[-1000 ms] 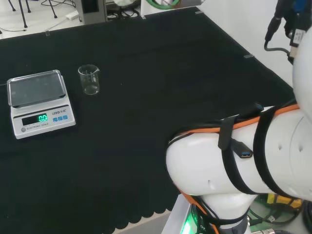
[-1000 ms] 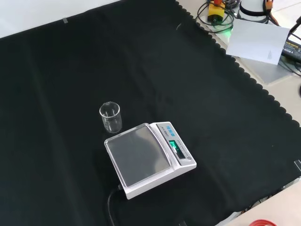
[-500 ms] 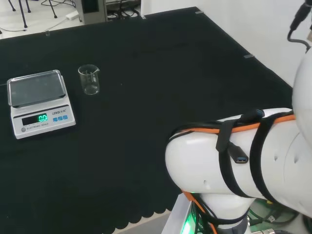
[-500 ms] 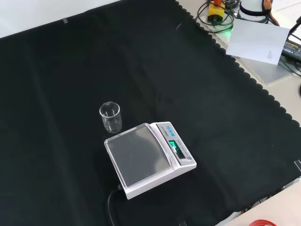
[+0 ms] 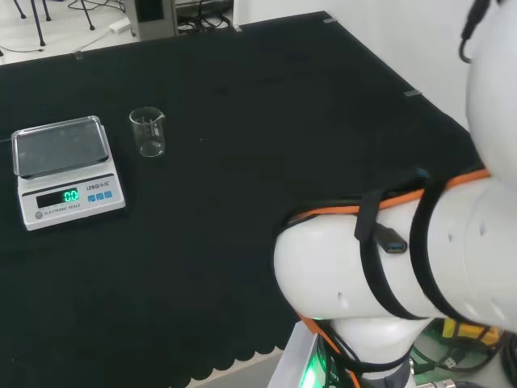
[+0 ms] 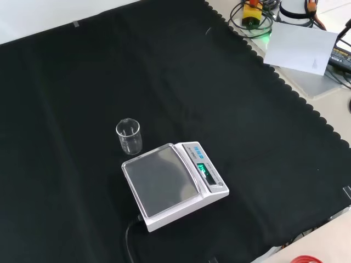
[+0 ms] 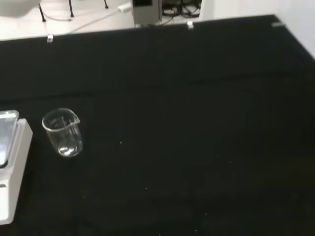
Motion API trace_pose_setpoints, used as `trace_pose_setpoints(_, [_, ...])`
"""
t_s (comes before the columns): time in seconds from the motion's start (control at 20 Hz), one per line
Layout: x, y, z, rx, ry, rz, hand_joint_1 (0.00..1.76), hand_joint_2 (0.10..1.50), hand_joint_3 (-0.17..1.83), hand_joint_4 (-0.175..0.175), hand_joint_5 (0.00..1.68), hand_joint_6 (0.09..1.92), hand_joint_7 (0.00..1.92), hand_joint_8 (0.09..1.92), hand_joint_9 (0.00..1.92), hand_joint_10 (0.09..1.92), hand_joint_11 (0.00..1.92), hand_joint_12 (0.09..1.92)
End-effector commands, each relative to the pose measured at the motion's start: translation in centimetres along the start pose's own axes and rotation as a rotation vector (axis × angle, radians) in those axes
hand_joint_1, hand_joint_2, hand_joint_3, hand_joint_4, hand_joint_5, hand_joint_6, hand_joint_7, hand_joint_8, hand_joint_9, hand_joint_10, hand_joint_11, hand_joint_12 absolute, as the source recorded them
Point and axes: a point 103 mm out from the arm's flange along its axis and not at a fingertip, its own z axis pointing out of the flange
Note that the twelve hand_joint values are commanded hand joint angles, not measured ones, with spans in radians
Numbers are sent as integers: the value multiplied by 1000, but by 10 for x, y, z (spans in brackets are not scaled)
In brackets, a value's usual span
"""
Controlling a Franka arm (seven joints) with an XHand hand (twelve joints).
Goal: Pick up the beaker.
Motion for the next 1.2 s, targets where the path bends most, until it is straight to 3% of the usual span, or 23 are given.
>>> trace_pose_setpoints(0.05, [31, 113, 124, 0, 1, -40, 634, 709, 122, 70, 97, 87, 169, 677, 206, 880, 0, 1571])
trace_pose_setpoints(0.2, [43, 135, 141, 18, 4, -67, 636, 710, 122, 70, 94, 87, 166, 677, 210, 879, 0, 1573])
trace_pose_setpoints(0.45, [71, 176, 168, -25, 10, -144, 641, 710, 122, 71, 91, 87, 158, 678, 213, 877, 0, 1576])
trace_pose_setpoints(0.75, [119, 227, 208, 50, -6, -256, 643, 710, 122, 72, 87, 87, 155, 680, 216, 876, 0, 1575])
trace_pose_setpoints(1.0, [176, 251, 246, 100, -17, -335, 643, 711, 122, 72, 87, 87, 153, 682, 218, 875, 0, 1575])
trace_pose_setpoints(1.2, [208, 265, 263, 118, -7, -387, 643, 711, 122, 73, 79, 87, 125, 676, 205, 869, 0, 1570])
